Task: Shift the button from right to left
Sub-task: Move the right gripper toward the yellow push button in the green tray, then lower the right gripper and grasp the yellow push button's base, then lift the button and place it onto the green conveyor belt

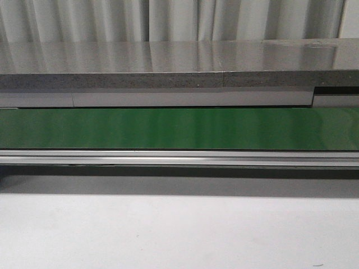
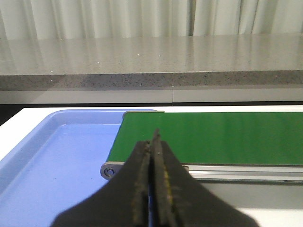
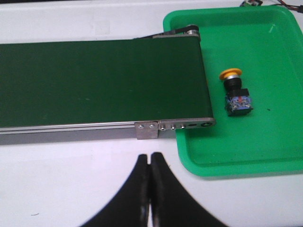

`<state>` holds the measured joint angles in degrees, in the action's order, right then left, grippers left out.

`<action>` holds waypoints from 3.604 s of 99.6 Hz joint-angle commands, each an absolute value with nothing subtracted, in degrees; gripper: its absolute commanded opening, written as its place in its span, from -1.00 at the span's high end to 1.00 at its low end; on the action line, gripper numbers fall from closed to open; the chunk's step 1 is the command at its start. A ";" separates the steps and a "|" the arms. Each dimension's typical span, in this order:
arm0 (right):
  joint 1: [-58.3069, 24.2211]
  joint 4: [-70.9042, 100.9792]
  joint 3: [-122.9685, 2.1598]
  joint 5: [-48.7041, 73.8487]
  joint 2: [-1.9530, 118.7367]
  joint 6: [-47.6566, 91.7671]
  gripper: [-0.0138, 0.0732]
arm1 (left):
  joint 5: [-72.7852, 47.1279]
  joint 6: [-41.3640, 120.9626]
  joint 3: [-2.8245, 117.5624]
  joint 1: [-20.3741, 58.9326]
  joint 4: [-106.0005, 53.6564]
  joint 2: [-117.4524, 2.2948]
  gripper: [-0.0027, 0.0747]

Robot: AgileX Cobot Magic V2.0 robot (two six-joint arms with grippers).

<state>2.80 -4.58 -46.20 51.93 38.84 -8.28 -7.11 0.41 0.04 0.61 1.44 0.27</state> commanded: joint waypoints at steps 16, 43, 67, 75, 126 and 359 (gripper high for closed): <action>6.25 -5.97 -54.16 53.46 51.00 -9.39 0.82 | -2.20 0.00 -2.48 0.69 1.43 2.09 0.98; 18.00 -2.51 -56.48 52.86 59.78 -5.27 0.81 | -2.20 0.00 -2.48 0.69 1.43 2.09 0.98; 30.14 4.82 -56.48 46.43 70.47 0.67 0.24 | -2.20 0.00 -2.48 0.69 1.43 2.09 0.98; 31.75 4.82 -56.48 45.09 73.58 2.65 -0.15 | -2.20 0.00 -2.48 0.69 1.43 2.09 0.98; 32.56 2.75 -57.86 32.23 90.40 4.54 -0.33 | -2.20 0.00 -2.48 0.69 1.43 2.09 0.98; 17.81 17.12 -68.91 50.74 89.80 4.31 0.29 | -2.20 0.00 -2.48 0.69 1.43 2.09 0.98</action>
<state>17.78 15.86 -67.52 51.54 89.88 4.58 -7.11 0.41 0.04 0.61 1.44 0.27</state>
